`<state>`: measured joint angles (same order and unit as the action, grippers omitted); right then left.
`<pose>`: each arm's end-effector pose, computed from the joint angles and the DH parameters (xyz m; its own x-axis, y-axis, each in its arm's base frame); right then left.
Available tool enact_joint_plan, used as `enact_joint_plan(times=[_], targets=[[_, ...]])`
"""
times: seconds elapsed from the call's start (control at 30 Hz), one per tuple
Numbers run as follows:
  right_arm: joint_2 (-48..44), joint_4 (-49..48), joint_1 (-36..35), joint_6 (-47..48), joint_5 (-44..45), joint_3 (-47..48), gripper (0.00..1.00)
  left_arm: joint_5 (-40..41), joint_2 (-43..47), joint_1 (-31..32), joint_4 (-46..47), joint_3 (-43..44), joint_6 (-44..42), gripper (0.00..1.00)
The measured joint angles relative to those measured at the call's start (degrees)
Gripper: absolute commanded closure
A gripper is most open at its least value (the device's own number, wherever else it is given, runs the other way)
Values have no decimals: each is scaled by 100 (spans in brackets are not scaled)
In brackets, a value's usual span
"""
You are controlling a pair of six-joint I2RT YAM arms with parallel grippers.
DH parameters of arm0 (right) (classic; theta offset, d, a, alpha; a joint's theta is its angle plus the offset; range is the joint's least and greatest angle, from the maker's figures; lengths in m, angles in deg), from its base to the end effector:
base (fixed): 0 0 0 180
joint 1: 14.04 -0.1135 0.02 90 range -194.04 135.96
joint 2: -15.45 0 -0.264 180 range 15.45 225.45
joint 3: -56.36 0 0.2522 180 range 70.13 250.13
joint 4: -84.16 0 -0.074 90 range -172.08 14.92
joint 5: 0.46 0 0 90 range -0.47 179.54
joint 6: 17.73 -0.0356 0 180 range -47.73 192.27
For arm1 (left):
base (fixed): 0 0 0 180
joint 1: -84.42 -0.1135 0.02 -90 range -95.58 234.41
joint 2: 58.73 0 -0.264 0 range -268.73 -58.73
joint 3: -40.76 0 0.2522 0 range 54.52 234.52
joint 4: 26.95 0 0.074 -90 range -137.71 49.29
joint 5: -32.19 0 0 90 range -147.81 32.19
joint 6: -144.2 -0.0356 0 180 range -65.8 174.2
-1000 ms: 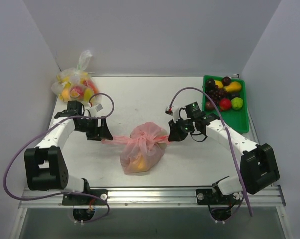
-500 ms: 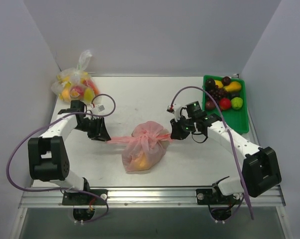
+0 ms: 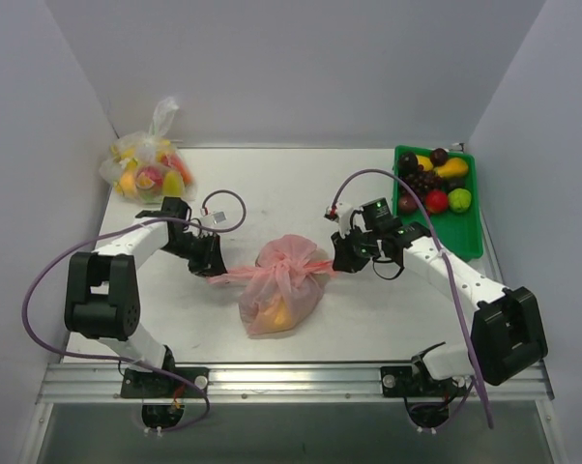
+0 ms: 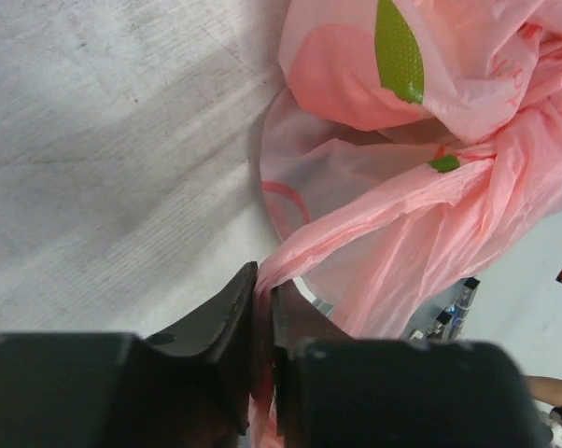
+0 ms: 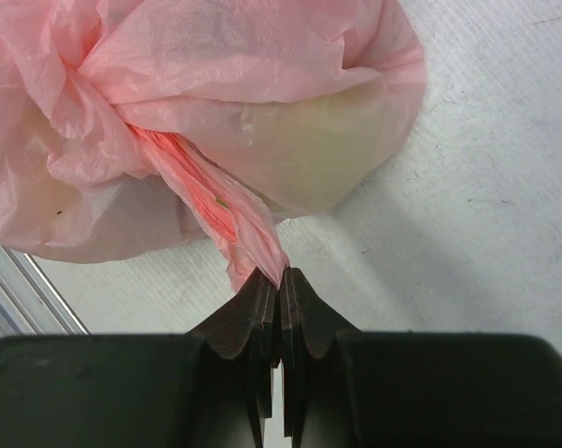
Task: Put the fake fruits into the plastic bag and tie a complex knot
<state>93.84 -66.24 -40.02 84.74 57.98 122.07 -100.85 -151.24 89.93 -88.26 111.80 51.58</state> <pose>0.2526 0.1438 0.2465 -0.4347 -0.4165 -0.7984 -0.8349 0.5186 0.1840 0.2752 -0.0510 0.1857 -0.9793 0.1280 -0.1565 0.2005 0.7142 -0.6706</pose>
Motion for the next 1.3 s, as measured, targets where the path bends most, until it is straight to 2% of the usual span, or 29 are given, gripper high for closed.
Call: enact_joint_plan(times=[0.07, 0.27, 0.5, 0.63, 0.87, 1.13, 1.3], targets=[[-17, -2, 2, -2, 61, -11, 100, 81, -68, -9, -2, 0, -35, 100], [-219, -57, -42, 20, 466, -42, 100, 879, 162, 57, -17, 76, -376, 100], [-496, -199, -57, 127, 826, -111, 100, 2026, 1543, 304, 339, 144, -1056, 100], [-511, -363, 96, 125, 876, -149, 100, 2361, 1893, 380, 584, 24, -1298, 100], [-461, -409, 588, 122, 658, -273, 100, 2509, 1998, 450, 1078, -529, -1458, 100], [-273, -472, 973, 234, 345, -330, 100, 2540, 1971, 450, 1335, -544, -1458, 100], [-63, -24, 1130, 254, 260, 254, 100, 2218, 1687, 450, 962, 243, -1410, 100]])
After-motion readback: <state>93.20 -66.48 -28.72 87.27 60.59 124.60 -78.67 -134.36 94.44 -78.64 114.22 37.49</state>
